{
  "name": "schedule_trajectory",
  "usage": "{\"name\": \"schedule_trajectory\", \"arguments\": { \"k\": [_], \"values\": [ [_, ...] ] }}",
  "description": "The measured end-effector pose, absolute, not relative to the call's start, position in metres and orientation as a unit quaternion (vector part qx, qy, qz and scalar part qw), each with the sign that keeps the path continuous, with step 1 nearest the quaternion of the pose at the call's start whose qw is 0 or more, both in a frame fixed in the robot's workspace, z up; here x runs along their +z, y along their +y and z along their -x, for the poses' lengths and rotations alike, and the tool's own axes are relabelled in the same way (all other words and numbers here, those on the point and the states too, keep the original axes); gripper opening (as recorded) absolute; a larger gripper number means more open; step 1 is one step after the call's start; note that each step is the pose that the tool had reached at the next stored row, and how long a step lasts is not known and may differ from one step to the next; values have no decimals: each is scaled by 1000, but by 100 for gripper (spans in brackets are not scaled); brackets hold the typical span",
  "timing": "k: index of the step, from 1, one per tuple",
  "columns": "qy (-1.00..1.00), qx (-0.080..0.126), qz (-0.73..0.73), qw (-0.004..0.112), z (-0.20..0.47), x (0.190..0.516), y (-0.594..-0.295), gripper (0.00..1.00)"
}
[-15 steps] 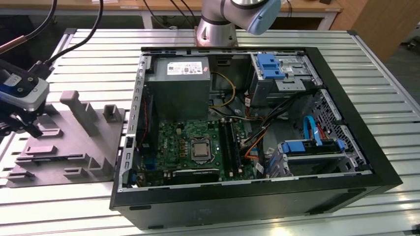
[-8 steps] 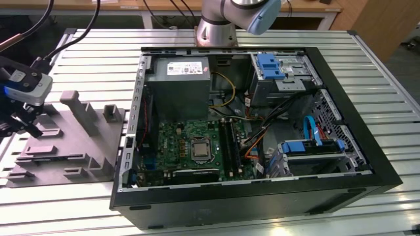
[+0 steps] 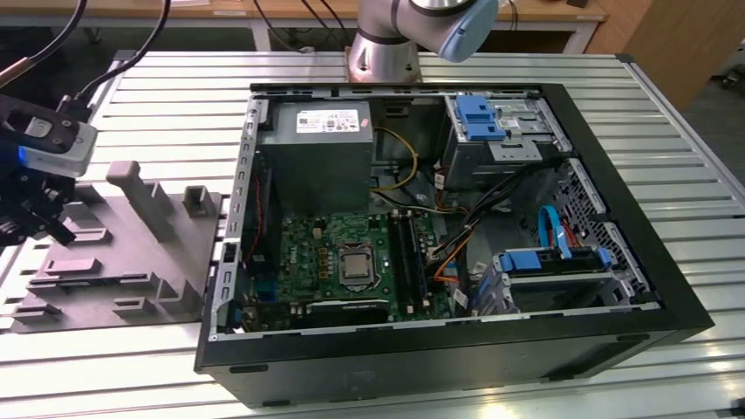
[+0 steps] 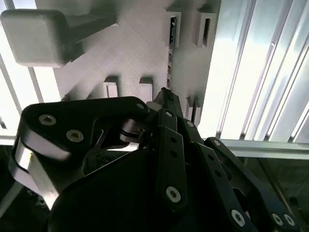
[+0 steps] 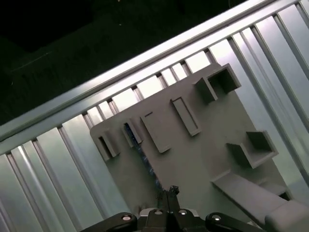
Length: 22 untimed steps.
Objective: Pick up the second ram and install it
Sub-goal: 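Pick up the second ram and move it above second insertion slot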
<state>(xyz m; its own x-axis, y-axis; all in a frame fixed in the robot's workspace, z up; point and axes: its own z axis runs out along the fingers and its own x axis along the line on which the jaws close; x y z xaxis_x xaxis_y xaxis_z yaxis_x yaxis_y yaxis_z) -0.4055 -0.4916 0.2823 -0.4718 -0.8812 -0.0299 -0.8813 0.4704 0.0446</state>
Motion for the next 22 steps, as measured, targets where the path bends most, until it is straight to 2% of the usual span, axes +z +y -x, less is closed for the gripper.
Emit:
{"name": "schedule_trajectory", "arguments": {
  "k": [22],
  "values": [
    [738,27,674,-4,405,275,-492,10]
  ]
}}
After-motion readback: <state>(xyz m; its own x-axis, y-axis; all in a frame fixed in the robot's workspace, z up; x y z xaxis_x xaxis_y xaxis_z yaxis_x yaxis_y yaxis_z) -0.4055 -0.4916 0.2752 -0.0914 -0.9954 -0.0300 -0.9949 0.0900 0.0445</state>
